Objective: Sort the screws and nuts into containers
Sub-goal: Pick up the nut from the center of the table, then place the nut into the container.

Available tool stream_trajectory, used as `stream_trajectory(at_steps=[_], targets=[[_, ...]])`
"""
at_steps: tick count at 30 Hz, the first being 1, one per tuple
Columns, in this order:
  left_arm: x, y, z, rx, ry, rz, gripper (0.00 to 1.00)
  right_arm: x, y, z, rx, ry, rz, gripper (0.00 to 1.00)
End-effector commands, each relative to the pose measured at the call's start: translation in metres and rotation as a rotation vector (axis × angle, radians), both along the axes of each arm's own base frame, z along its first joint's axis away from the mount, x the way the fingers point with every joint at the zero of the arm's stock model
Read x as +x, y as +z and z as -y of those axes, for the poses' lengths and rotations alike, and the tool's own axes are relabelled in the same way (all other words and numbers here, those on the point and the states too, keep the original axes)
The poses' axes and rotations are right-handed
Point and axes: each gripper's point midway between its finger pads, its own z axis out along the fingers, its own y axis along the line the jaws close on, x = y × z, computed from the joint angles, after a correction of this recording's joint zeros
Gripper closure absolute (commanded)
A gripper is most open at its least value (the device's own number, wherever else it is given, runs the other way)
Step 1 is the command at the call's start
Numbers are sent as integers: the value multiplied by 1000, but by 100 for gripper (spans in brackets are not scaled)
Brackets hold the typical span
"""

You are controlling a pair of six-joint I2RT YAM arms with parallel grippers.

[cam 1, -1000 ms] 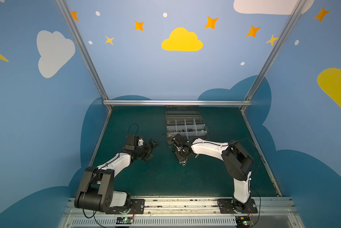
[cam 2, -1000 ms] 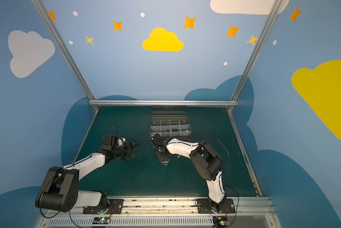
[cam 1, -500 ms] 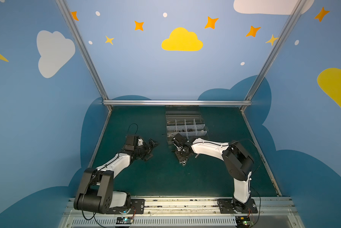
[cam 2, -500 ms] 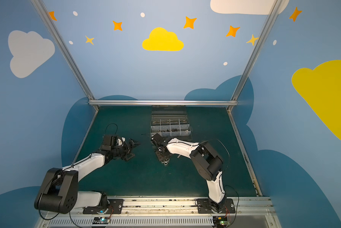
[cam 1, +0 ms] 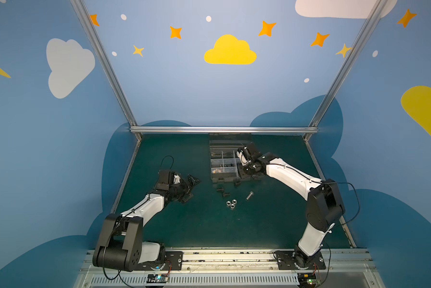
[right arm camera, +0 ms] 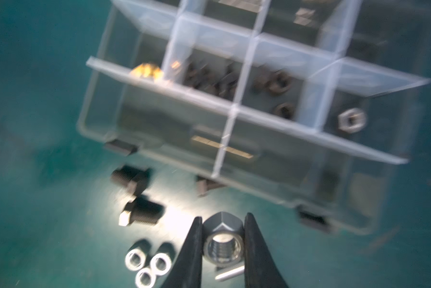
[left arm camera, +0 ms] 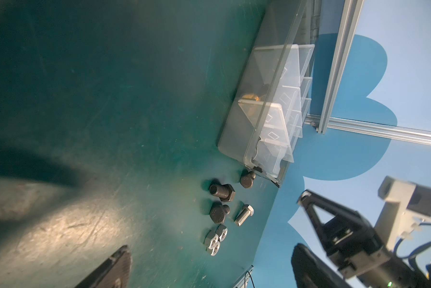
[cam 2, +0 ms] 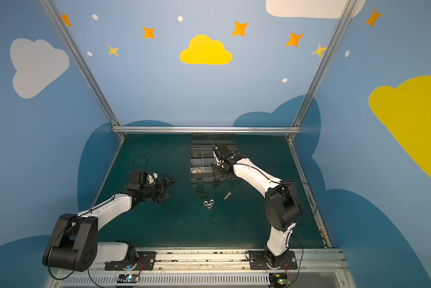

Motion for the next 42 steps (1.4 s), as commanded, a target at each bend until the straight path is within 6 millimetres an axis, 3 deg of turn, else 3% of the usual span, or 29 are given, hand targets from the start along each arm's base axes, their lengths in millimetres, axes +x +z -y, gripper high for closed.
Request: stream_trajectory(at_steps=[1,5,9,17,25,29,32,36,42], targets=[[-5,0,-1,3,-7,2,0,28,5,28,-58,-48,26,95],[-4,1,-1,3,-7,3,0,61,3,49,-69,-126,23,95],[-4,1,-2,4,-4,4,0,82,-7,60,-63,-170,6,95],[-4,3,-2,4,-5,4,0,103,-35,66,-64,-194,-34,92],[-4,5,-3,7,-2,7,0,104,-49,65,-67,-191,-66,87],[-4,5,-3,8,0,8,0,104,-51,64,-66,-184,-70,66],[-4,6,-2,5,-2,8,0,105,-48,64,-71,-171,-73,58],[-4,7,-2,2,0,12,0,105,-40,62,-62,-157,-64,57],[-4,10,-2,-6,0,16,0,87,-2,51,-6,-73,-29,54]])
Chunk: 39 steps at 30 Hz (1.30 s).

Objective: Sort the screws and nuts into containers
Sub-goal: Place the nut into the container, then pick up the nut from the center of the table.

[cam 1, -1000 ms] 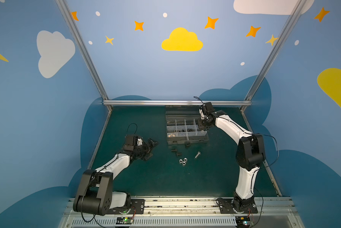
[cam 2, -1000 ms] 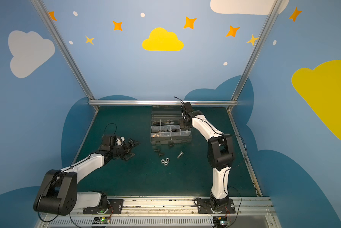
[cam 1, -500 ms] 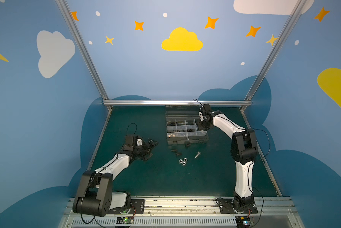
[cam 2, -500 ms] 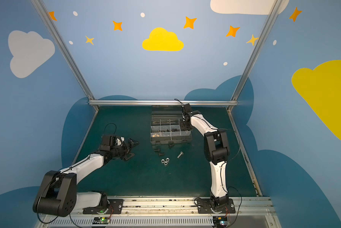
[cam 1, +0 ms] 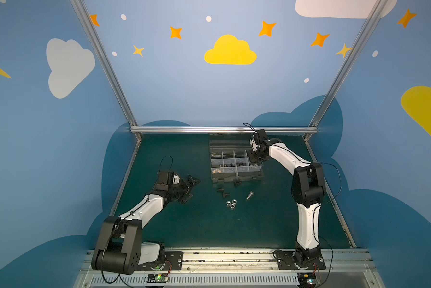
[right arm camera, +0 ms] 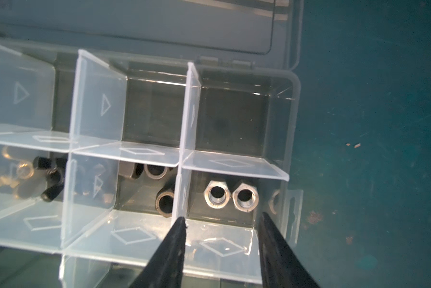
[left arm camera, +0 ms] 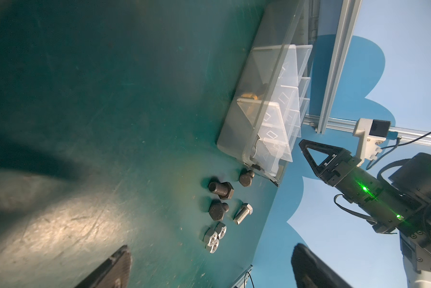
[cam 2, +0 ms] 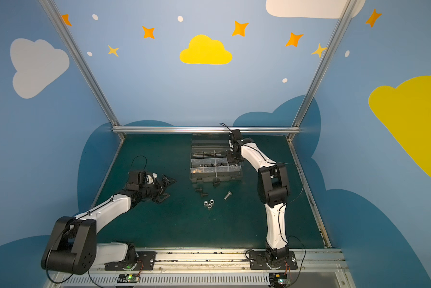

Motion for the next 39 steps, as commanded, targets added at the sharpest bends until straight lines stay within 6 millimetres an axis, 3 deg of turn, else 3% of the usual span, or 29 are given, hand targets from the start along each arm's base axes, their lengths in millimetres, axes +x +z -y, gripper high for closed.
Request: stream_trajectory(at_steps=[1,5,10,17,24,29,39], targets=[[-1,6,0,-6,-5,15,0,-20,45,-8,56,73,34,53],[0,9,0,-9,0,22,0,-49,66,-14,86,115,43,51],[-1,10,1,-10,-3,22,0,-92,78,-22,135,150,14,50],[0,7,1,-7,-7,15,0,-165,56,-47,184,265,-67,48],[-1,7,1,-5,-8,15,0,-213,19,-64,150,261,-154,48],[-2,7,1,-3,-12,12,0,-222,-7,-74,130,215,-185,48],[-4,9,-1,5,-6,16,0,-203,-27,-91,86,85,-197,47]])
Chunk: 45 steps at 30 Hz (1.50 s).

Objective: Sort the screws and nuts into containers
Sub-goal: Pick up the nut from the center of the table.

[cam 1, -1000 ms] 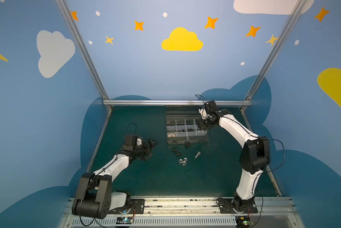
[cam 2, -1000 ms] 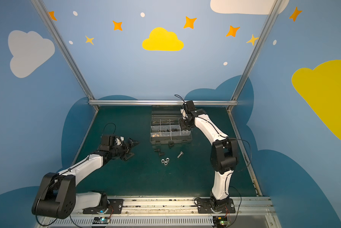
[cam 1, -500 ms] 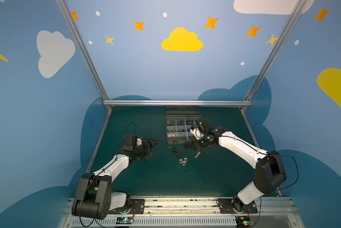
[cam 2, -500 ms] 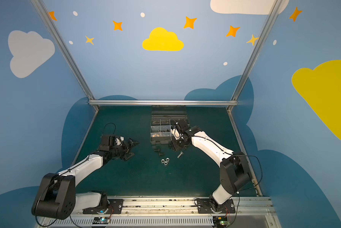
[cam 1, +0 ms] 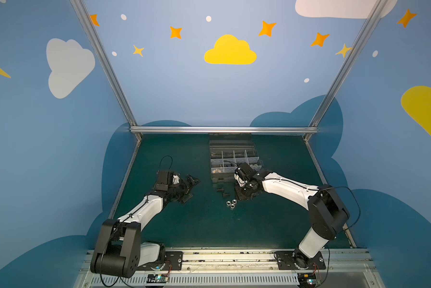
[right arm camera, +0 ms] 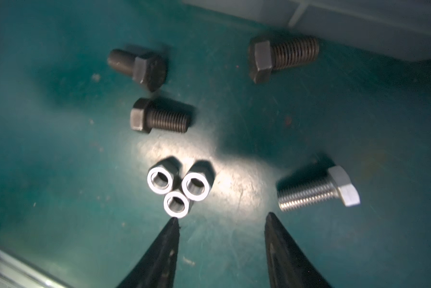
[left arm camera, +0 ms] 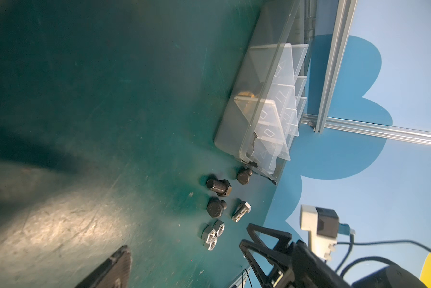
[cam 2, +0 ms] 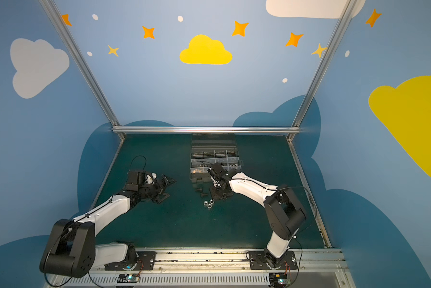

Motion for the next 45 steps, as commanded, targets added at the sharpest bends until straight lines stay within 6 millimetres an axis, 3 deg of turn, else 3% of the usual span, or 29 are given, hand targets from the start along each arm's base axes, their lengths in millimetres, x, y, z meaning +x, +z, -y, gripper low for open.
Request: stream_trajectory(at_steps=[1,13,45], targets=[[-1,5,-1,7,-6,15,0,16,4,-11,6,-62,29,47],[-1,2,-1,10,-7,10,0,11,-17,-31,-60,-49,13,46],[1,0,-1,11,-6,5,0,8,-48,-16,-170,-43,-13,50]])
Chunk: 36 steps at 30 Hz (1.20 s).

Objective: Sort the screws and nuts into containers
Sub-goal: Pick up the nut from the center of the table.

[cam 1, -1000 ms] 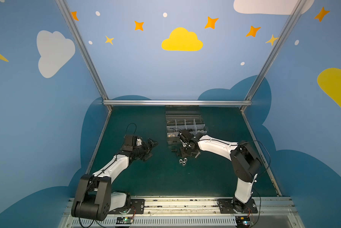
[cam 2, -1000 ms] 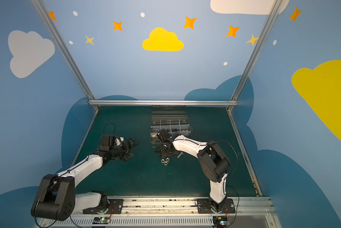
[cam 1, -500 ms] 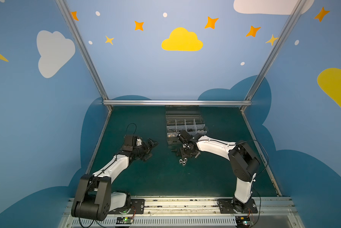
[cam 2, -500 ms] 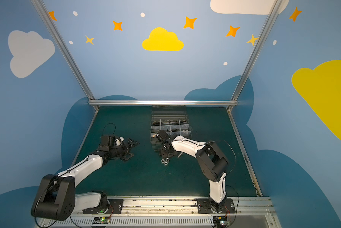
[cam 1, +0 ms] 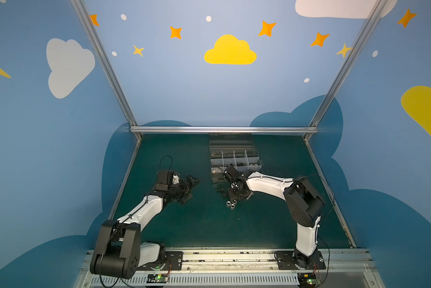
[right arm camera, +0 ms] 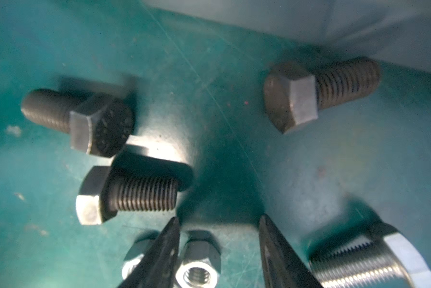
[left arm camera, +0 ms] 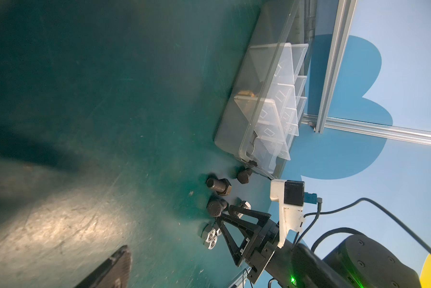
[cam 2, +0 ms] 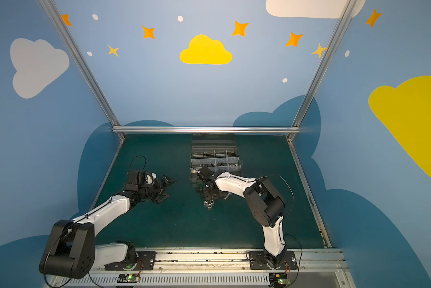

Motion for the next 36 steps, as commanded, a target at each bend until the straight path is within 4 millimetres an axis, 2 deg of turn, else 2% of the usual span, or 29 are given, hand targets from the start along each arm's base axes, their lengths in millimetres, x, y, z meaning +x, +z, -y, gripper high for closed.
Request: stream_trajectory(at_steps=[1,11,18,28,36], targets=[[2,-1,-1,9,-7,7,0,-4,-7,4,-36,7,-25,50],[1,-2,0,9,-9,6,0,-27,-14,9,-68,32,-59,53],[0,-2,0,9,-12,5,0,-36,-12,9,-95,44,-57,53],[0,-3,0,9,-13,4,0,-42,-11,17,-118,34,-56,54],[-1,-3,0,7,-11,5,0,-41,-14,14,-112,35,-55,61]])
